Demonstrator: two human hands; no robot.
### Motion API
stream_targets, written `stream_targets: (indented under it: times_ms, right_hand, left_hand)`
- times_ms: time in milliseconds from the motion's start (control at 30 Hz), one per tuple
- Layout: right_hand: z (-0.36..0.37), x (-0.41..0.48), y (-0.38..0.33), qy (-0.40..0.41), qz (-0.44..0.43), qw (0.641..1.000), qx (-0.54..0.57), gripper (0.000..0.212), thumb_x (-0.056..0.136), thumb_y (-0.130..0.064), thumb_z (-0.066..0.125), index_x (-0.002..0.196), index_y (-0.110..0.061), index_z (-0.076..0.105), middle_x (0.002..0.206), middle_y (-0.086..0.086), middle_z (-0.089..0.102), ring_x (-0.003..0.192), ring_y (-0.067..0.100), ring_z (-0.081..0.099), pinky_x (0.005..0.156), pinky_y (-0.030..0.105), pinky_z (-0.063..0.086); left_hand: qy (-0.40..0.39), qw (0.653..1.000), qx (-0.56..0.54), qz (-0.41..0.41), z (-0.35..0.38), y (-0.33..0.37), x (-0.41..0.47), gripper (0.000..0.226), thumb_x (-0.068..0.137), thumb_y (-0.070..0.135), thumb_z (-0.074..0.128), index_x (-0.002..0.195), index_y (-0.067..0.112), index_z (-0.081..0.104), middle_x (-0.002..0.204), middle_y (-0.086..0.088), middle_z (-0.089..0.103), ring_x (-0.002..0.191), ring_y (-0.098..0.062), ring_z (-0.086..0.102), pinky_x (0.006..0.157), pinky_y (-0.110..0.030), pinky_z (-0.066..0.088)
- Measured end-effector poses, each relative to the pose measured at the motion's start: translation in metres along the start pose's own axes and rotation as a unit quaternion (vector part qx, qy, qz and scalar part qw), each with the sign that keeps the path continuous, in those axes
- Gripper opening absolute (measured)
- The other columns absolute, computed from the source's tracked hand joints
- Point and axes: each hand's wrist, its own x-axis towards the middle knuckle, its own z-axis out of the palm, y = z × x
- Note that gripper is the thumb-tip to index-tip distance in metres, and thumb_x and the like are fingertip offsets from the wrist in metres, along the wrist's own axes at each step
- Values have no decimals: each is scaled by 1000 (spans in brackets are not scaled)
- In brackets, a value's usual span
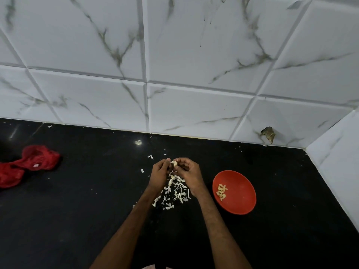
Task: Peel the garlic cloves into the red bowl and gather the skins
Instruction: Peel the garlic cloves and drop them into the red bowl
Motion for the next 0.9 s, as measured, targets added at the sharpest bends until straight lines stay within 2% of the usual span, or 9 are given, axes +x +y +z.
stream_targets:
  times_ms: [167, 300, 367, 433, 533, 600, 700, 800, 900]
  right_hand:
    - [-2, 1, 2, 33, 2, 999, 9, 21, 92, 8, 61, 107, -6, 68, 101, 13, 73, 90, 21, 74, 76, 28, 60]
    - [-3, 3, 3, 44, -14, 997, -58, 21, 91, 6, 64, 105, -9, 70, 100, 9, 72, 93, 20, 73, 75, 27, 60]
    - [-3, 5, 4, 51, -25, 993, -101, 20, 90, 2, 67, 102, -13, 71, 97, 3, 73, 91, 16, 73, 76, 29, 61]
    - [-3, 7, 4, 62, -41, 987, -145, 19, 90, -2, 70, 97, -20, 70, 94, -2, 73, 89, 12, 72, 77, 30, 62]
    - [-3, 8, 5, 72, -47, 980, -182, 21, 89, 0, 69, 95, -19, 69, 90, -1, 72, 85, 13, 72, 75, 32, 62]
    - [-3, 7, 5, 76, -51, 976, -198, 18, 89, 0, 68, 96, -17, 69, 89, -1, 72, 84, 14, 72, 74, 33, 63]
    - [-5, 6, 4, 81, -74, 965, -238, 17, 90, 0, 68, 95, -16, 70, 87, -2, 71, 79, 11, 71, 74, 33, 62]
    - [-6, 4, 4, 79, -115, 950, -281, 18, 88, 3, 67, 95, -14, 71, 88, -2, 71, 79, 7, 69, 75, 27, 59]
    - [-6, 4, 2, 70, -158, 926, -336, 19, 88, 3, 66, 94, -14, 70, 92, -3, 66, 86, 4, 64, 77, 23, 55]
  left_hand:
    - [-11, 1000, 9, 1, -2, -2, -1, 40, 99, 37, 48, 71, 9, 55, 63, -7, 44, 62, -21, 39, 63, -37, 35]
    - [33, 988, 151, -3, -1, 2, -7, 52, 100, 58, 41, 72, 19, 62, 66, 3, 63, 63, -13, 56, 63, -34, 44]
    - [55, 975, 213, 27, -2, 3, -10, 37, 98, 56, 49, 85, 26, 65, 79, 7, 69, 73, -8, 64, 67, -32, 51]
    - [24, 975, 213, 64, -2, 5, -10, 17, 93, 43, 66, 96, 26, 67, 88, 9, 71, 81, -3, 67, 70, -25, 54]
    - [28, 974, 207, 91, 0, 6, -8, 3, 91, 19, 71, 94, 18, 73, 82, 10, 73, 76, 2, 67, 67, -15, 48]
    - [51, 976, 193, 89, 1, 9, -8, 5, 91, 14, 71, 87, 15, 73, 75, 9, 71, 66, 5, 64, 61, -13, 45]
    - [38, 980, 182, 69, 1, 8, -7, 10, 92, 18, 70, 83, 14, 70, 66, 9, 67, 53, 2, 55, 54, -20, 44]
    - [28, 978, 195, 70, -1, 6, -8, 12, 93, 23, 69, 81, 17, 68, 58, 12, 61, 49, 1, 49, 50, -21, 39]
    - [37, 966, 246, 73, 0, 5, -7, 12, 89, 31, 67, 78, 26, 66, 60, 7, 64, 49, -5, 51, 50, -31, 43]
